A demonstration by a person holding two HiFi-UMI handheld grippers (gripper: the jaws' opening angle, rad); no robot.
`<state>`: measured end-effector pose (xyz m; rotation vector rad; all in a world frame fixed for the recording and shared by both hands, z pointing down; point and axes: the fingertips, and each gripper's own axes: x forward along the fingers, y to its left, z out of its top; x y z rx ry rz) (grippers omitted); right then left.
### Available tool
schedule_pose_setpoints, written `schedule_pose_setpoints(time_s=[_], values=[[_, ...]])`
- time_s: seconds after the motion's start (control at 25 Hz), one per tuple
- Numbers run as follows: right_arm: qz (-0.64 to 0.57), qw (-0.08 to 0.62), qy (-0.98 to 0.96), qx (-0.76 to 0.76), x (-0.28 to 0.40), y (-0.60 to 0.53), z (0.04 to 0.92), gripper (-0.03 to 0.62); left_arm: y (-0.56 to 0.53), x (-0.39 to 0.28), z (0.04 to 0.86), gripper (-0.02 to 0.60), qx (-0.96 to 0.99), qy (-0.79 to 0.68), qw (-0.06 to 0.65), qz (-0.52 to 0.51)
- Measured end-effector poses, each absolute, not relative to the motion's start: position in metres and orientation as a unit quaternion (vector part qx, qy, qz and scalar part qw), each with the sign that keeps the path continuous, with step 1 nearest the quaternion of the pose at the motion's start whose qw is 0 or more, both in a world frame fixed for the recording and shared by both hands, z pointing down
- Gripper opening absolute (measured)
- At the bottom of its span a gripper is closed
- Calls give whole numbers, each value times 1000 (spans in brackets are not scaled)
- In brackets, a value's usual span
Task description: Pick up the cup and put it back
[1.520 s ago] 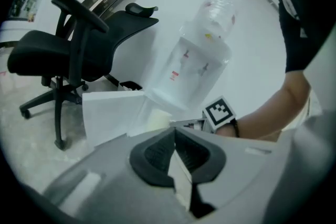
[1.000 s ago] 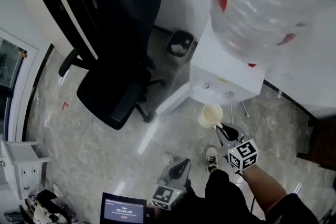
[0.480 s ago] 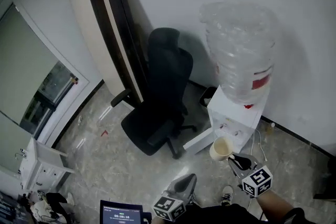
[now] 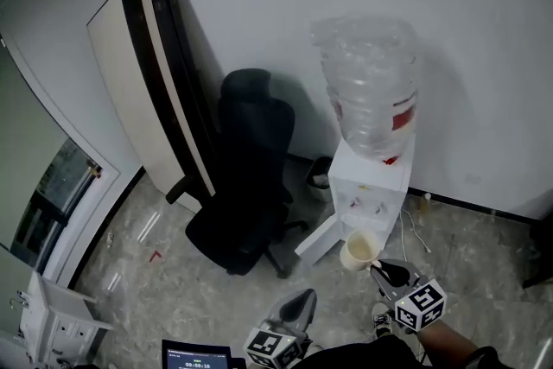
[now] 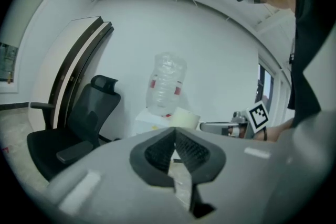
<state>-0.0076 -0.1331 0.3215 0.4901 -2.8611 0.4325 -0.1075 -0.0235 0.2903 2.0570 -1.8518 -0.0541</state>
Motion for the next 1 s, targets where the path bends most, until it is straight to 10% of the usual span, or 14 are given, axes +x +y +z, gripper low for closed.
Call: schedule_pose_setpoints(time_s=[1.0], values=[[136,47,-955,259,66,80,268,54,84,-38,272,5,820,-540,188,-37]])
